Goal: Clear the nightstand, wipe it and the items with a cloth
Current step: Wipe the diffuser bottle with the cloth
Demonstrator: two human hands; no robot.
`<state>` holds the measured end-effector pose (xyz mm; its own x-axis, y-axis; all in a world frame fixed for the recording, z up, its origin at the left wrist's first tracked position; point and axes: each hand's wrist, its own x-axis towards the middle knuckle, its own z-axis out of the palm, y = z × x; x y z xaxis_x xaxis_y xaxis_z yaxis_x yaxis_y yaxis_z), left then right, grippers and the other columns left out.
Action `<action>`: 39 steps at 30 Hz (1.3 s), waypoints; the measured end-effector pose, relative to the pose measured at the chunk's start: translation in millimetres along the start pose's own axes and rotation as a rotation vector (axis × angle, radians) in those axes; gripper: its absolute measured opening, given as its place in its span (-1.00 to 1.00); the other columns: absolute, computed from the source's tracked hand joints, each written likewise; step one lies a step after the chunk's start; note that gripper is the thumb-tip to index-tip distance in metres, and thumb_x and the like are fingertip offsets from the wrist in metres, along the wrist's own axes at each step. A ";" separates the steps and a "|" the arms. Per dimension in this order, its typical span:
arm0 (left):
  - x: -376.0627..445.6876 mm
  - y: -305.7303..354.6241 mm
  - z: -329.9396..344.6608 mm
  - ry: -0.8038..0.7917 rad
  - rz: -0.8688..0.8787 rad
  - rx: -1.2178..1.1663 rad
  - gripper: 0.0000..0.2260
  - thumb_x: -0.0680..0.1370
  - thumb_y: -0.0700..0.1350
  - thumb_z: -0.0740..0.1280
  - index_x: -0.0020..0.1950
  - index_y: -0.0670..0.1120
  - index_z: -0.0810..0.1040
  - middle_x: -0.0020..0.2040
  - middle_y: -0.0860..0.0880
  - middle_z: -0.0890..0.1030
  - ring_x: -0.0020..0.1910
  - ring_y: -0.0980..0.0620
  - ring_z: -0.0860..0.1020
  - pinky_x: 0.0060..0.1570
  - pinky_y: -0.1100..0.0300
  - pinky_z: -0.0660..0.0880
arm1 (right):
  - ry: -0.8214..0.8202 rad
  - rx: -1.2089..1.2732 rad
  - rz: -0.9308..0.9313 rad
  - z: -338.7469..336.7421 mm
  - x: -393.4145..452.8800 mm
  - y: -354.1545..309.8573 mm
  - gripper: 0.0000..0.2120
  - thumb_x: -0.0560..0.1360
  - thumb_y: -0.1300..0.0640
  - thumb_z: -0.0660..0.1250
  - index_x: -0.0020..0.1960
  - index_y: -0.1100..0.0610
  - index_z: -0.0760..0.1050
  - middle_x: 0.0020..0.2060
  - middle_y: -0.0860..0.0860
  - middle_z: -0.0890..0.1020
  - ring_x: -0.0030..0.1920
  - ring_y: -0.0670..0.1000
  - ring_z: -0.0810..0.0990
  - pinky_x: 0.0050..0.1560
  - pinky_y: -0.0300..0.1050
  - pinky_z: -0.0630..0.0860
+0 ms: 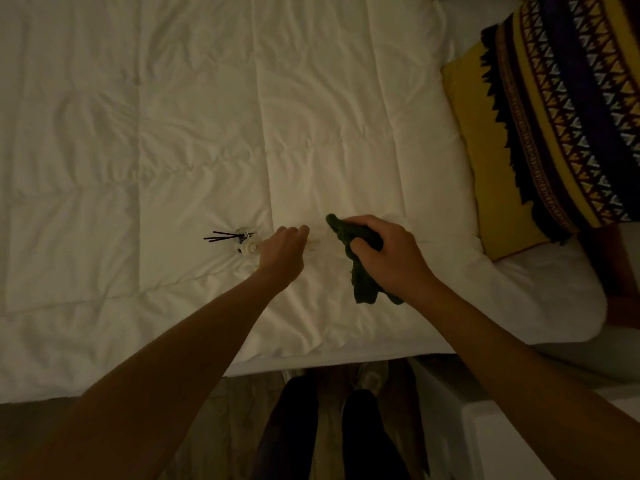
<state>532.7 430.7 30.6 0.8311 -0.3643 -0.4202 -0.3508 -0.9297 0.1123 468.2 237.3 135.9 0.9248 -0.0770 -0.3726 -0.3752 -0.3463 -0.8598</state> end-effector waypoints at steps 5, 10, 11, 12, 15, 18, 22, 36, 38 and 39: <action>-45.8 -9.8 -4.6 0.173 0.036 -0.151 -0.63 0.53 -0.10 0.40 0.33 -0.07 0.49 0.24 -0.07 0.59 0.12 -0.07 0.58 -0.14 0.04 0.60 | -0.018 0.004 0.017 7.9 5.0 -11.9 -0.69 0.56 0.19 0.31 0.26 -0.01 0.60 -0.08 -0.21 0.65 -0.07 -0.20 0.63 -0.17 -0.53 0.47; -105.9 -32.2 15.0 0.190 -0.156 -0.278 -0.83 0.56 0.13 0.34 -0.10 0.05 0.54 -0.19 0.11 0.61 -0.25 0.09 0.59 -0.32 0.16 0.55 | -0.057 -0.019 0.029 22.8 11.9 -26.0 -0.69 0.57 0.17 0.30 0.27 -0.04 0.59 -0.06 -0.22 0.64 -0.04 -0.22 0.60 -0.16 -0.50 0.45; -111.7 -39.3 20.4 0.174 -0.257 -0.320 -0.79 0.56 0.17 0.33 -0.15 0.06 0.52 -0.24 0.13 0.59 -0.29 0.11 0.57 -0.32 0.19 0.53 | -0.065 -0.022 0.034 26.7 14.3 -27.2 -0.69 0.57 0.16 0.30 0.27 -0.05 0.58 -0.03 -0.18 0.65 -0.03 -0.20 0.60 -0.17 -0.49 0.45; -115.0 -45.4 24.3 0.176 -0.351 -0.362 -0.77 0.55 0.19 0.34 -0.16 0.07 0.50 -0.26 0.13 0.57 -0.30 0.13 0.56 -0.32 0.20 0.52 | -0.068 -0.020 0.042 29.4 16.1 -27.5 -0.69 0.57 0.16 0.30 0.27 -0.05 0.58 -0.02 -0.15 0.65 -0.02 -0.19 0.60 -0.18 -0.49 0.45; -114.2 -64.1 31.5 0.256 -0.544 -0.481 -0.66 0.47 0.24 0.41 -0.03 0.03 0.44 -0.17 0.12 0.55 -0.25 0.11 0.55 -0.30 0.18 0.52 | -0.075 -0.018 0.066 40.9 21.6 -27.0 -0.70 0.57 0.14 0.29 0.25 -0.10 0.57 -0.06 -0.21 0.63 -0.04 -0.20 0.60 -0.19 -0.46 0.46; -100.5 -74.7 30.0 0.347 -0.559 -0.599 -0.42 0.37 0.24 0.52 0.18 -0.02 0.36 0.05 0.04 0.49 -0.09 0.08 0.51 -0.24 0.11 0.54 | -0.086 -0.017 0.087 53.7 21.8 -24.5 -0.70 0.58 0.15 0.29 0.25 -0.11 0.57 -0.08 -0.26 0.61 -0.04 -0.18 0.61 -0.08 -0.30 0.53; -73.5 -77.4 27.0 0.370 -0.458 -0.697 -0.34 0.35 0.12 0.57 0.29 -0.10 0.36 0.20 -0.06 0.45 0.05 -0.01 0.52 -0.17 0.05 0.57 | -0.093 0.002 0.119 71.4 15.9 -18.0 -0.69 0.59 0.16 0.29 0.28 -0.10 0.56 -0.06 -0.24 0.61 -0.03 -0.14 0.61 -0.05 -0.25 0.53; -16.5 -99.7 45.4 0.337 -0.513 -0.829 -0.55 0.50 -0.09 0.45 0.37 -0.03 0.46 0.27 0.00 0.44 0.02 0.05 0.54 -0.17 0.28 0.40 | -0.029 0.046 0.181 80.4 23.1 4.4 -0.69 0.59 0.17 0.28 0.19 -0.21 0.53 -0.11 -0.19 0.65 -0.13 -0.14 0.65 -0.13 -0.29 0.54; -14.3 -105.1 42.9 0.344 -0.471 -0.781 -0.70 0.53 -0.09 0.42 0.26 0.00 0.60 0.22 -0.01 0.50 0.07 0.05 0.54 -0.14 0.29 0.38 | -0.023 0.047 0.185 80.9 23.4 4.5 -0.68 0.59 0.17 0.28 0.17 -0.24 0.52 -0.10 -0.20 0.65 -0.12 -0.16 0.64 -0.14 -0.32 0.52; -14.9 -107.6 41.0 0.362 -0.443 -0.785 -0.75 0.52 -0.09 0.44 0.21 -0.02 0.64 0.17 -0.01 0.52 0.09 0.04 0.53 -0.10 0.26 0.39 | -0.020 0.045 0.187 81.3 23.3 4.4 -0.68 0.59 0.17 0.28 0.17 -0.24 0.51 -0.10 -0.20 0.65 -0.12 -0.16 0.64 -0.14 -0.33 0.51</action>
<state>540.4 538.4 -12.2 0.9471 0.1547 -0.2813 0.3045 -0.7100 0.6349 483.0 309.9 95.1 0.8375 -0.1171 -0.5337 -0.5432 -0.2853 -0.7897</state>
